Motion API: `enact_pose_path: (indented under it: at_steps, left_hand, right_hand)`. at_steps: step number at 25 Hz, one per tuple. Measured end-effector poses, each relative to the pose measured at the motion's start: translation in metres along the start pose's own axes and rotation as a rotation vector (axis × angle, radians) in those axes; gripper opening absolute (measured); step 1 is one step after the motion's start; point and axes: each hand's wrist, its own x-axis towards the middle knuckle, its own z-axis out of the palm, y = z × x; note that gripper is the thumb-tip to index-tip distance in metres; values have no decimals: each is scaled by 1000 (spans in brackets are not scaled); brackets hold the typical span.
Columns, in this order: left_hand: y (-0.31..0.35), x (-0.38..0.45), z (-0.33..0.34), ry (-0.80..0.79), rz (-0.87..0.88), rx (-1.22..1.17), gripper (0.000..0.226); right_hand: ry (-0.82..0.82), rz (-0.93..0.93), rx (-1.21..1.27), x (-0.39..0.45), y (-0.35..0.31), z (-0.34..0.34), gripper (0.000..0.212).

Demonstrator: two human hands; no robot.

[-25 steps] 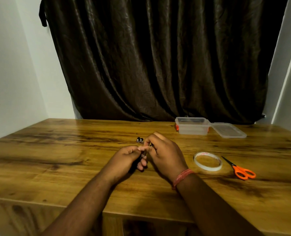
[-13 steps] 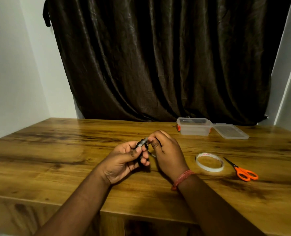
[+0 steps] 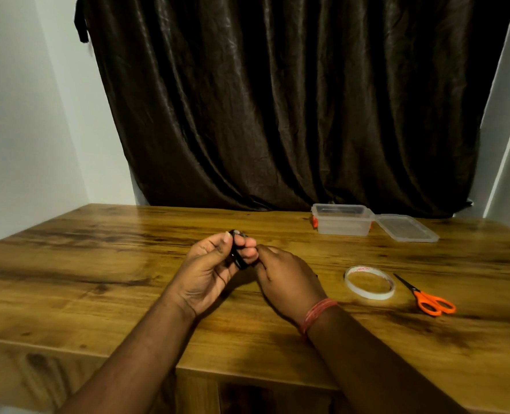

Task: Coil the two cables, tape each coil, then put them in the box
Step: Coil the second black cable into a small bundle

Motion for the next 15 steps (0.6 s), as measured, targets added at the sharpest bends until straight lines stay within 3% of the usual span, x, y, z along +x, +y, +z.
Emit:
enact_pose_path:
  at_steps: [3, 7, 12, 15]
  left_hand:
    - [1, 3, 3, 85, 57, -90, 24]
    - [0, 9, 0, 170, 159, -74, 33]
    - [-9, 6, 3, 240, 155, 310, 29]
    - [-16, 4, -2, 192, 126, 552, 25]
  right_hand:
    - [-66, -55, -37, -1, -2, 1, 21]
    - [-117, -112, 33, -3, -10, -2, 12]
    - [-53, -105, 124, -4, -14, -9, 10]
    - [27, -93, 167, -2, -11, -9, 9]
